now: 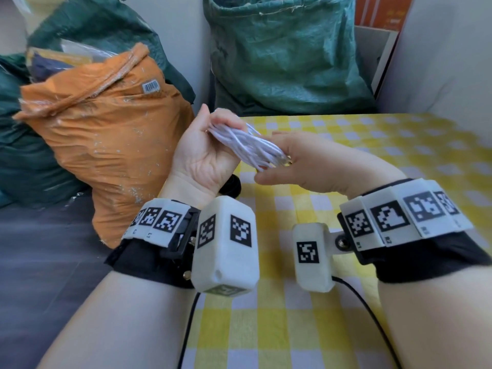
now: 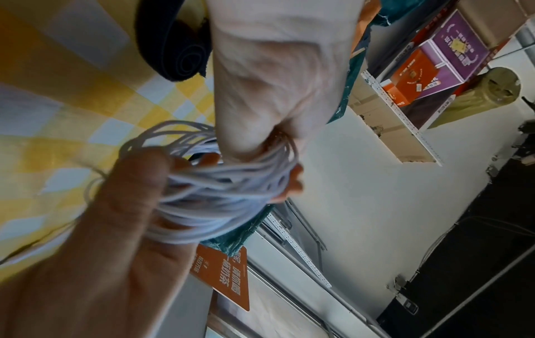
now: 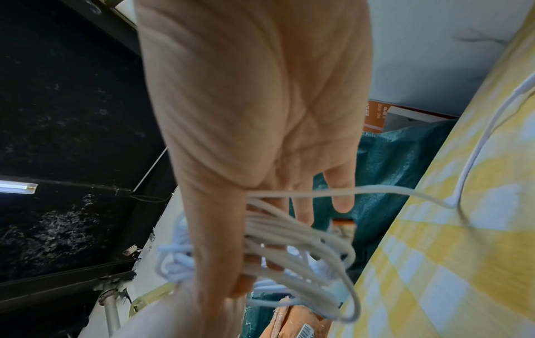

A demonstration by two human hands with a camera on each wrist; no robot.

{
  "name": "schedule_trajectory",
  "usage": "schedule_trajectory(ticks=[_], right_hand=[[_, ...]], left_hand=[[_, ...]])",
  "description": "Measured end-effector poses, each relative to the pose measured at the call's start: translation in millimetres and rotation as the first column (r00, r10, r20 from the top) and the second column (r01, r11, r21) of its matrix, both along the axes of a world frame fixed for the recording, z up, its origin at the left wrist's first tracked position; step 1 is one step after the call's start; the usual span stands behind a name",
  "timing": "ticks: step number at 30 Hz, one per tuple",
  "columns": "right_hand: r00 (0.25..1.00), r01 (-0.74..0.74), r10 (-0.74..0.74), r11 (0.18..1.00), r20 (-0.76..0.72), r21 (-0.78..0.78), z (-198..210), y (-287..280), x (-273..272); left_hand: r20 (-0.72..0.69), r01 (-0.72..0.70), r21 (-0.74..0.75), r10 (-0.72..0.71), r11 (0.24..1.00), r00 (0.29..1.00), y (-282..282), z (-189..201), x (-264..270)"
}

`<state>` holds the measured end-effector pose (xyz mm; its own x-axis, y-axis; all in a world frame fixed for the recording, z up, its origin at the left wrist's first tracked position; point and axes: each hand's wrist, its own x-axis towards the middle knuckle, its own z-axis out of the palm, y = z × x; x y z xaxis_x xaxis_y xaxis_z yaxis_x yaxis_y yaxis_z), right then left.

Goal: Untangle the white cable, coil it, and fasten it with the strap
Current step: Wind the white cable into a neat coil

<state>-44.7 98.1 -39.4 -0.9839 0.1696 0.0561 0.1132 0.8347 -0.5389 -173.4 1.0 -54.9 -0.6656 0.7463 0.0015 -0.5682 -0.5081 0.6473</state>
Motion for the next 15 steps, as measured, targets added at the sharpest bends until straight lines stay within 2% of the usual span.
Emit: schedule_trajectory(ticks=[1, 3, 5, 7, 8, 9, 11, 15], right_hand=[[1.0, 0.004, -0.005, 1.0, -0.003, -0.011, 1, -1, 0], [1.0, 0.002, -0.005, 0.996, -0.03, -0.086, 2, -3, 0], [0.997, -0.009, -0.006, 0.981, -0.072, -0.194, 4, -3, 0], [0.991, -0.019, -0.015, 0.967, -0.13, -0.252, 5, -2, 0], [0.989, -0.023, -0.017, 0.964, -0.148, -0.266, 5, 0, 0], [0.988, -0.026, -0.017, 0.963, -0.156, -0.269, 5, 0, 0], [0.987, -0.025, -0.017, 0.966, -0.163, -0.256, 5, 0, 1], [0.99, -0.031, -0.007, 0.963, -0.14, -0.268, 4, 1, 4]], left_hand=[[0.021, 0.038, 0.055, -0.039, 0.998, 0.999, -2, 0, -1], [-0.012, 0.123, 0.073, -0.122, 0.99, 0.992, -5, 1, 1], [-0.154, 0.203, -0.022, -0.204, 0.979, 0.967, -8, 2, 5], [-0.328, 0.296, -0.127, -0.321, 0.947, 0.889, -7, -2, 8], [-0.409, 0.309, -0.179, -0.356, 0.934, 0.84, -7, -3, 12], [-0.455, 0.284, -0.2, -0.345, 0.938, 0.821, -7, -4, 15], [-0.428, 0.244, -0.204, -0.31, 0.948, 0.849, -4, -3, 18], [-0.219, 0.335, -0.044, -0.336, 0.941, 0.916, -6, 0, 16]])
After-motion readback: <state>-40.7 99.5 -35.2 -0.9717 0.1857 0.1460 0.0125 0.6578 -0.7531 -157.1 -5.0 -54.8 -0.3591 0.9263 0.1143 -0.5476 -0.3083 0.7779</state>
